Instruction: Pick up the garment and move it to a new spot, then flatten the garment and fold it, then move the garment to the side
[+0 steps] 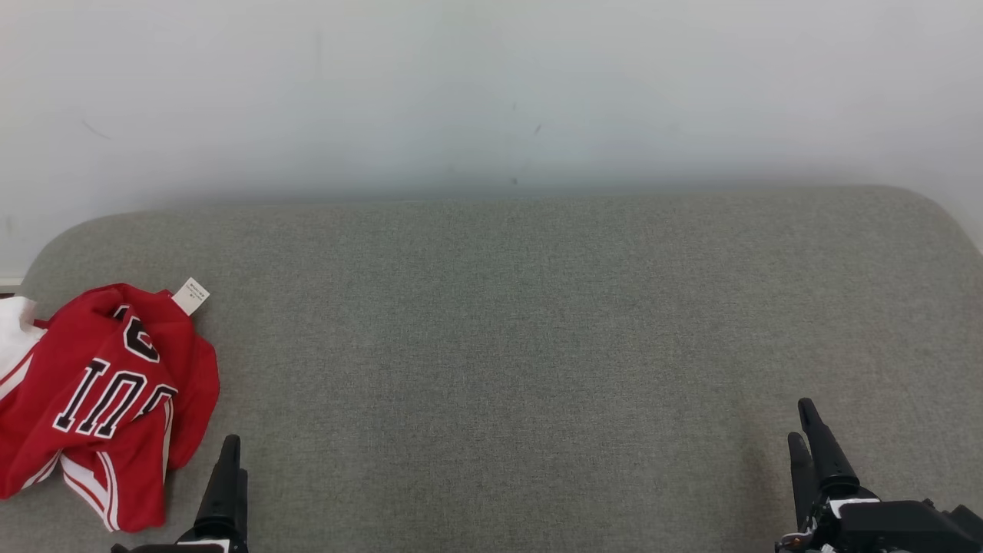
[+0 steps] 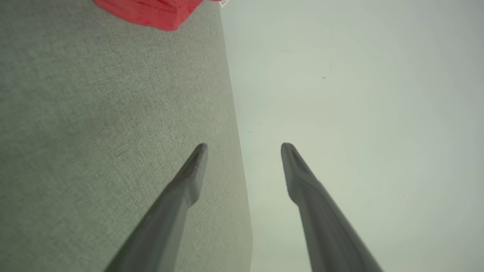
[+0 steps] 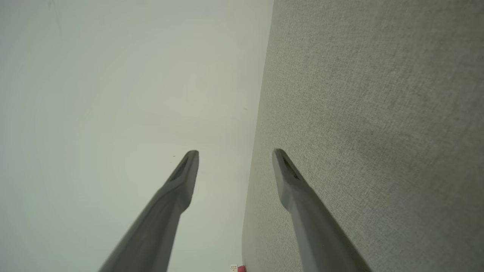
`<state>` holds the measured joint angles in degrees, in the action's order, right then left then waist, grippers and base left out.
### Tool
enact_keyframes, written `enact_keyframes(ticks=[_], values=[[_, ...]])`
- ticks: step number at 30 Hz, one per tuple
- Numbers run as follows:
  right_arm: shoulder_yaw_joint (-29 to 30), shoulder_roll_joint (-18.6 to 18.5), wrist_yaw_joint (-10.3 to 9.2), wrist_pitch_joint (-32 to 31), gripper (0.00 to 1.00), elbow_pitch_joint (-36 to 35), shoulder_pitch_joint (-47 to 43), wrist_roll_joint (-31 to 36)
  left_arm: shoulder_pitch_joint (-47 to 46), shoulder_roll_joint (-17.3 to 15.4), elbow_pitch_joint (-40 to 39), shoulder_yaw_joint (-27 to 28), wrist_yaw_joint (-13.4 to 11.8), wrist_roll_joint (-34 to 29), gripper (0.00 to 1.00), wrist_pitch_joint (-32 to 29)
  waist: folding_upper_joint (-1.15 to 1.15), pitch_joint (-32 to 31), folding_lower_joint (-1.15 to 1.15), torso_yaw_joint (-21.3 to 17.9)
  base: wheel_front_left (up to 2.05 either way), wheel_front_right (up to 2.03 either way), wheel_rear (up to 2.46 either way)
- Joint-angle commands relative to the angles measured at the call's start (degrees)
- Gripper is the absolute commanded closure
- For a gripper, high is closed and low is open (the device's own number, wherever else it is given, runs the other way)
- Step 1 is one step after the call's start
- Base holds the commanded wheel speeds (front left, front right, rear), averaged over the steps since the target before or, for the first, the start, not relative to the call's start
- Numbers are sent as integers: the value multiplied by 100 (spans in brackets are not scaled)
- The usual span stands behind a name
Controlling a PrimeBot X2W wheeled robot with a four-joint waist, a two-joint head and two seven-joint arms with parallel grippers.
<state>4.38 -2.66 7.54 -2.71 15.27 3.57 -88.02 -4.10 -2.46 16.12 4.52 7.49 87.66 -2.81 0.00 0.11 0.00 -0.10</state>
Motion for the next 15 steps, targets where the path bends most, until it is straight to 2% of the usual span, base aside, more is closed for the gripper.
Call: enact_keyframes(ticks=[1, 15], values=[[-42, -14, -1, 68, 0, -134, 75, 248, -78, -37, -90, 16, 2, -225, 0, 68, 0, 0, 0, 1, 0, 0, 0], [-302, -18, -2, 404, 0, -58, 66, 2016, 8, -34, -249, 110, -21, -1768, 0, 407, 0, 1, 0, 6, 0, 0, 0]])
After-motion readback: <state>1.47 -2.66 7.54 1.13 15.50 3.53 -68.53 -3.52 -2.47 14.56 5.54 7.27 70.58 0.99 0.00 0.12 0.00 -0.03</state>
